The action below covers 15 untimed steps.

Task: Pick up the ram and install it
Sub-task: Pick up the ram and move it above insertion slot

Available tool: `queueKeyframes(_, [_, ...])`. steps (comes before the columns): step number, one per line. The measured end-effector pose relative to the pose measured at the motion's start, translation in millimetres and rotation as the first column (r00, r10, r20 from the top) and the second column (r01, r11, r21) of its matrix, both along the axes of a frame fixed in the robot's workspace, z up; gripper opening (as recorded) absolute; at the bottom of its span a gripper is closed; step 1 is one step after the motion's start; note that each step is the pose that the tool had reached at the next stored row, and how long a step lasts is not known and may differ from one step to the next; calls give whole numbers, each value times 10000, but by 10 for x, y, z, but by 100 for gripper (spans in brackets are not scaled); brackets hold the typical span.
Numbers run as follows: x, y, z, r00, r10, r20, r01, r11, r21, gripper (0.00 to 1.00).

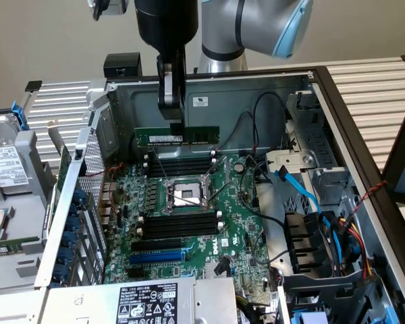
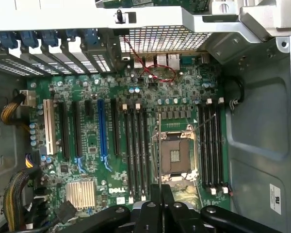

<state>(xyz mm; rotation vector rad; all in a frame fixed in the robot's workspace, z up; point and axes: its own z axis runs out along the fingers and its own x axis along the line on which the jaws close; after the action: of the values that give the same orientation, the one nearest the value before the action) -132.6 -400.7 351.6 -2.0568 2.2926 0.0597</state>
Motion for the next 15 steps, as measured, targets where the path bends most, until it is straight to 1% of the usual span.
queueKeyframes(5, [1,-17,-91,10000,3,0,-3,10000,0,12])
queueKeyframes(9, [1,-65,-162,10000,1,0,-1,10000,0,12])
queueKeyframes(13, [1,-124,-236,10000,1,1,-1,10000,1,12])
queueKeyframes(15, [0,-132,-271,10000,1,1,-1,10000,2,12])
